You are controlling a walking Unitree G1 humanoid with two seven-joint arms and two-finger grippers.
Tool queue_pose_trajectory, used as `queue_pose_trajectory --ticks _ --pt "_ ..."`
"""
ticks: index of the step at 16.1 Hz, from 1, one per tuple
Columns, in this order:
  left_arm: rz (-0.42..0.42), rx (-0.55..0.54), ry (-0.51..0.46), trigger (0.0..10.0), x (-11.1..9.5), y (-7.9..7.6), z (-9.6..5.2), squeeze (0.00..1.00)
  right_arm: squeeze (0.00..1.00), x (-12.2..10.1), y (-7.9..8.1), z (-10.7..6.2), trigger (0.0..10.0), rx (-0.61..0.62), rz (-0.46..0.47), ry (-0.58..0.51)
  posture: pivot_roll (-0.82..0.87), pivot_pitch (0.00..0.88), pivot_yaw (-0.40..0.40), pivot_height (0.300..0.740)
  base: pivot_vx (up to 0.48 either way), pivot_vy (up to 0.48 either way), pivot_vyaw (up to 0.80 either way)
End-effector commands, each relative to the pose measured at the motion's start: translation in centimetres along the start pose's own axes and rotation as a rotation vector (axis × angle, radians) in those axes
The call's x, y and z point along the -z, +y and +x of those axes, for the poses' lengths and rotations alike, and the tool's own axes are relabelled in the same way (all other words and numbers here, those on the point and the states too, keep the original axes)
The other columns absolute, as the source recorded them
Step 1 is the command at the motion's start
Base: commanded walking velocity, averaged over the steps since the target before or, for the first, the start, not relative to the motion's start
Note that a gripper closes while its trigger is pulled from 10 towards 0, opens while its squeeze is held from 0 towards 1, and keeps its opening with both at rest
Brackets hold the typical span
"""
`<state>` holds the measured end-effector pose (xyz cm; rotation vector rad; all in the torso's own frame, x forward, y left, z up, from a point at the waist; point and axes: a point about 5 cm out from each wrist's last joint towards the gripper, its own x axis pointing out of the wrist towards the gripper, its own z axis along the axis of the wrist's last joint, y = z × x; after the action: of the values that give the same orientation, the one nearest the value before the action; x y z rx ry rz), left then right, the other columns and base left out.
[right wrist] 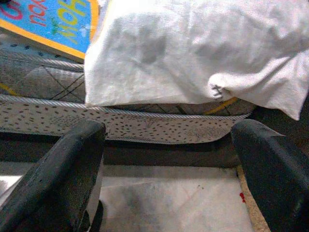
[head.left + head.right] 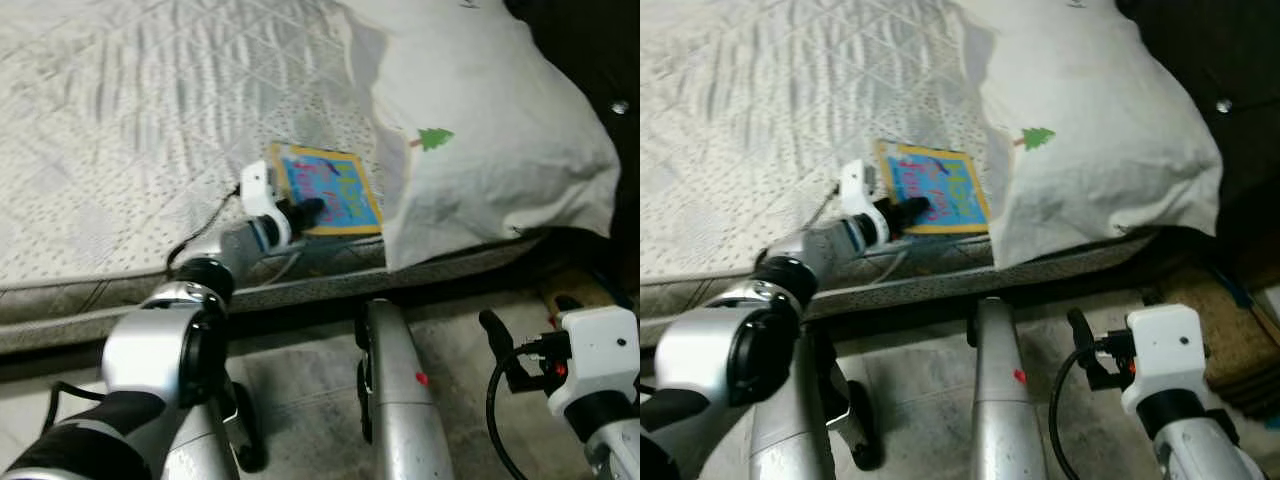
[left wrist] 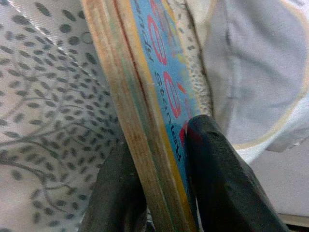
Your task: Clean up the room
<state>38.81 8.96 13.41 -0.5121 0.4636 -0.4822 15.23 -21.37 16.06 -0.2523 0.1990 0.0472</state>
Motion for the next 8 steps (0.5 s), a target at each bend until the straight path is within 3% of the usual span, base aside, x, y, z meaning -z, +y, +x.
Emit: queue_pose_trajectory --ticks 1,8 --pt "0.035 -0.024 0.026 10.0 0.2 0.0 0.1 1.0 0.0 -0.1 -0.3 -0.2 10.0 0.011 -0.01 0.008 -0.42 0.24 -0.076 0.532 0.0 0.0 0.0" --pt "0.148 -0.139 0.008 10.0 -1.9 2.7 -1.5 1.0 0.0 -0.4 -0.2 1.1 10.0 0.008 -0.005 -0.018 -0.39 0.23 -0.071 0.532 0.0 0.0 0.0"
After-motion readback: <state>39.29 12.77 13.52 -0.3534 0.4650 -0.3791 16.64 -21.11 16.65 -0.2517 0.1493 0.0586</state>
